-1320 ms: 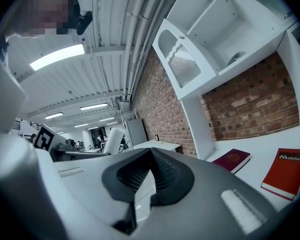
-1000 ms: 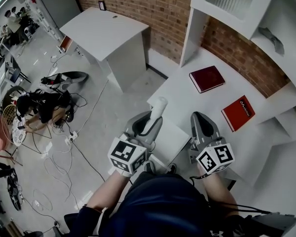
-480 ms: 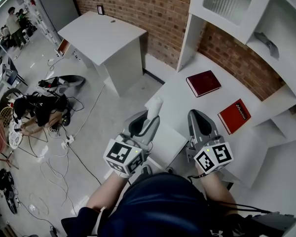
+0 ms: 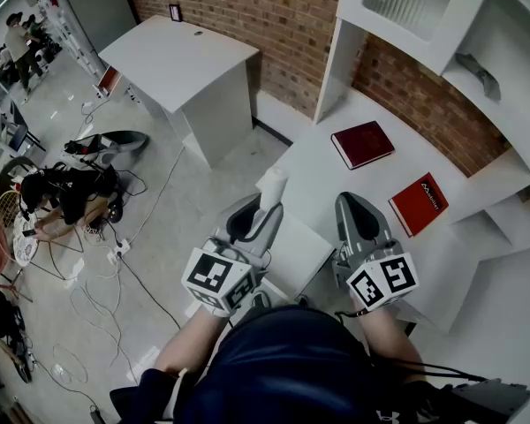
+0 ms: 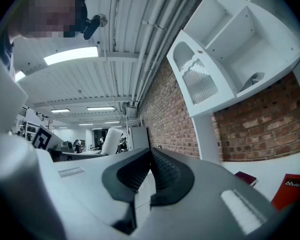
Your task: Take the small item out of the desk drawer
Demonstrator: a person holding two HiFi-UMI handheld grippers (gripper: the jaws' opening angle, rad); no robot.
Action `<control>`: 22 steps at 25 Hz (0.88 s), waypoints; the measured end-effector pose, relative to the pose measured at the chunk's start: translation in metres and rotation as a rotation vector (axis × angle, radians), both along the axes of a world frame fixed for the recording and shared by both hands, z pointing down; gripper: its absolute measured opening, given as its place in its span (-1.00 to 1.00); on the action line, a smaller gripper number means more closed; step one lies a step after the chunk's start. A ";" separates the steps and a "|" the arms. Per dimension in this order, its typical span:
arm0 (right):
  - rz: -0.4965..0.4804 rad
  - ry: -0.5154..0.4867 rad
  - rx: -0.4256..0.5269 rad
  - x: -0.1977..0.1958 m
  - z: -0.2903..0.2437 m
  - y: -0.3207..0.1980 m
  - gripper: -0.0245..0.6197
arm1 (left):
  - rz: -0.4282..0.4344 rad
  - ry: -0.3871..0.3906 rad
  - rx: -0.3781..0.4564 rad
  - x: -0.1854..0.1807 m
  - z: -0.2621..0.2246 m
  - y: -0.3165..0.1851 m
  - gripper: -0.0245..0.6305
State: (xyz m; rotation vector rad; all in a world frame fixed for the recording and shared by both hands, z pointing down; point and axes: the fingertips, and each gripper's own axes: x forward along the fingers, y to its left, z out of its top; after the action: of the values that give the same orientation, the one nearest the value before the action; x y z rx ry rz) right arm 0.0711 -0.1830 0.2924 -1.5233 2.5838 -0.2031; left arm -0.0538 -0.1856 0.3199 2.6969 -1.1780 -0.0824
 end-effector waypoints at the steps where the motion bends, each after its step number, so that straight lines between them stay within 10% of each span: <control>1: 0.001 -0.001 -0.001 0.000 0.000 0.000 -0.92 | 0.001 -0.008 0.006 -0.001 0.002 0.000 -0.51; 22: -0.017 0.004 -0.022 -0.003 0.006 -0.004 -0.92 | -0.021 -0.018 -0.007 -0.009 0.006 -0.005 -0.51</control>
State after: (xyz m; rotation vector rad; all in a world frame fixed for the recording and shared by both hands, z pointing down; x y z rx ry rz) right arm 0.0679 -0.1869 0.2979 -1.5106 2.6072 -0.2305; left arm -0.0632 -0.1907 0.3254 2.6853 -1.2092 -0.0567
